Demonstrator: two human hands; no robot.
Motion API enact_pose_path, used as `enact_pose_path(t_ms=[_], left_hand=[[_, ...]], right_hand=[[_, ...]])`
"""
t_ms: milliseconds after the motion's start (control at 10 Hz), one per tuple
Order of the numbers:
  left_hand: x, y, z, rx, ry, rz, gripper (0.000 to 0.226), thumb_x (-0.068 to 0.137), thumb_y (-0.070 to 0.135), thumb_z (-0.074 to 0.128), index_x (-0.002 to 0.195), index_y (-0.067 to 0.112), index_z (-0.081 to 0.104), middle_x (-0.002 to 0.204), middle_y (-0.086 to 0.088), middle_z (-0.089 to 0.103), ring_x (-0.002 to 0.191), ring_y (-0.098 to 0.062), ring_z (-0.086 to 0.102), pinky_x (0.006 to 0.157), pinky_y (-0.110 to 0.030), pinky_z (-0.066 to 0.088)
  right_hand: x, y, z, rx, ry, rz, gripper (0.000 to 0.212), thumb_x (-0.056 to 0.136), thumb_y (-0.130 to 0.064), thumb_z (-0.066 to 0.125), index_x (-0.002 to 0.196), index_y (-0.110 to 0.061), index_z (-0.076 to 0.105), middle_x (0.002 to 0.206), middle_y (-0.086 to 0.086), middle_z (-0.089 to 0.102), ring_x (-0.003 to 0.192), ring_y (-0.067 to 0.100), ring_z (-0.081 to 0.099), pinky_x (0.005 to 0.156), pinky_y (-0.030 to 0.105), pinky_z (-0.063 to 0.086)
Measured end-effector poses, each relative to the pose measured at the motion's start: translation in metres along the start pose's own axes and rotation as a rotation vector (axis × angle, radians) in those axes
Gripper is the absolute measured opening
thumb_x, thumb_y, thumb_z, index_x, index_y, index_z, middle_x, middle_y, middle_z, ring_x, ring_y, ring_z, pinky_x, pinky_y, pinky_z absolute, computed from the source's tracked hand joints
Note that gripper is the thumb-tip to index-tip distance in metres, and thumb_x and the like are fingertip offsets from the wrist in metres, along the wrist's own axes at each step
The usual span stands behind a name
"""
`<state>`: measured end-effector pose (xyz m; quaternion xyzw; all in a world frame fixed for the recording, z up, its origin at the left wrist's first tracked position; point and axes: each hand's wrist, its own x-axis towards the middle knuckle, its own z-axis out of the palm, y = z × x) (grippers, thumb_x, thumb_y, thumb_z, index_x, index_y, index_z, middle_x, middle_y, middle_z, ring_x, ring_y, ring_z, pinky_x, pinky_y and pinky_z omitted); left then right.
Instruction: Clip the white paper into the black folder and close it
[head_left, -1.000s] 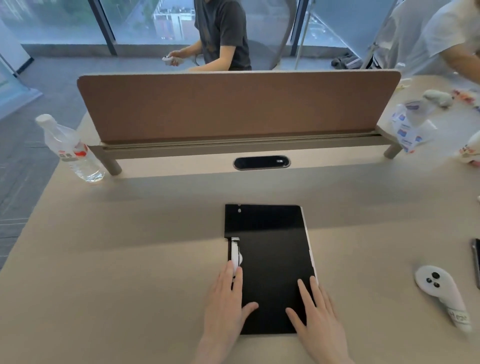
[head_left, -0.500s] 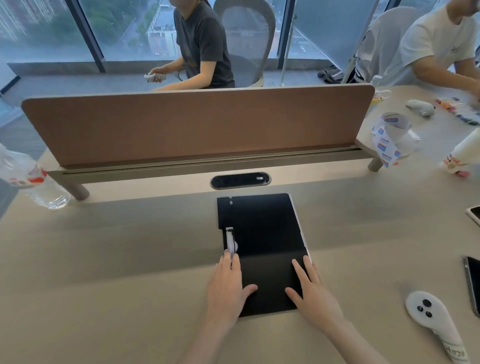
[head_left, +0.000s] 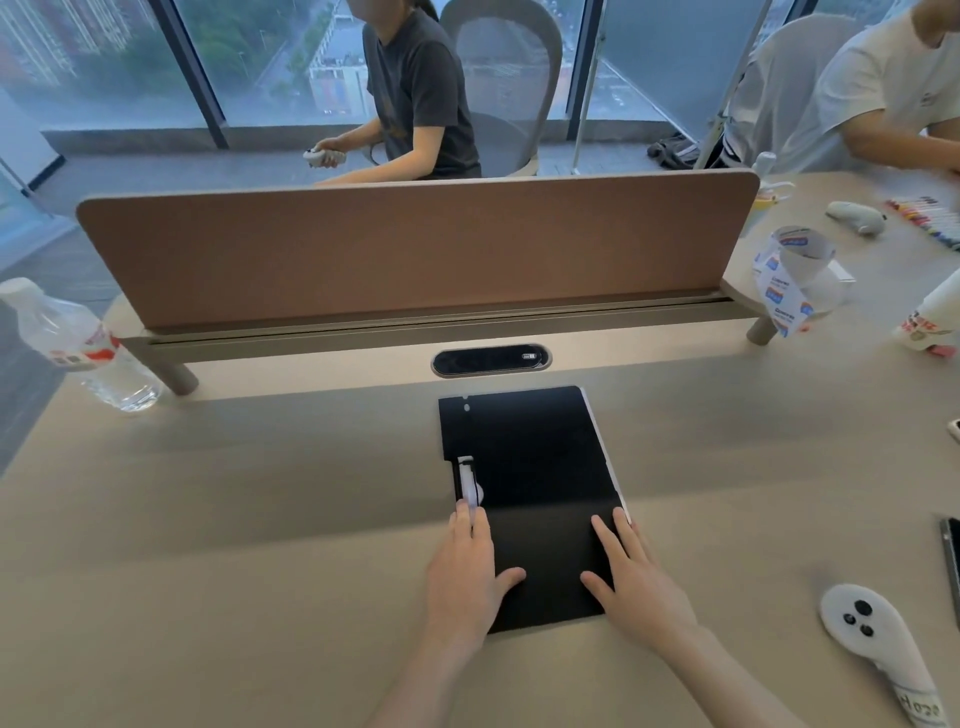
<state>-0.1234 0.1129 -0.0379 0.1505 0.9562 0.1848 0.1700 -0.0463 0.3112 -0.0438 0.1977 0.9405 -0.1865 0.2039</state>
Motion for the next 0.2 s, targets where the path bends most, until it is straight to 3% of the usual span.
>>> enact_pose_path(t_ms=[100, 200], left_hand=[[-0.003, -0.006, -0.017, -0.131, 0.007, -0.024, 0.094, 0.091, 0.057, 0.061, 0.16, 0.018, 0.01, 0.169, -0.002, 0.009, 0.154, -0.02, 0.011, 0.119, -0.036, 0.027], [-0.021, -0.029, -0.042, -0.234, 0.081, -0.082, 0.086, 0.095, 0.061, 0.051, 0.16, 0.021, 0.011, 0.168, 0.004, 0.012, 0.153, -0.014, 0.011, 0.12, -0.033, 0.021]], right_hand=[[-0.006, -0.007, -0.01, -0.082, 0.005, 0.03, 0.073, 0.099, -0.054, 0.034, 0.159, -0.03, -0.001, 0.169, 0.001, -0.007, 0.154, 0.031, -0.005, 0.121, 0.044, 0.022], [-0.02, -0.022, -0.029, -0.05, 0.088, 0.006, 0.073, 0.099, -0.058, 0.029, 0.157, -0.035, -0.007, 0.169, -0.001, -0.003, 0.153, 0.037, -0.001, 0.118, 0.047, 0.027]])
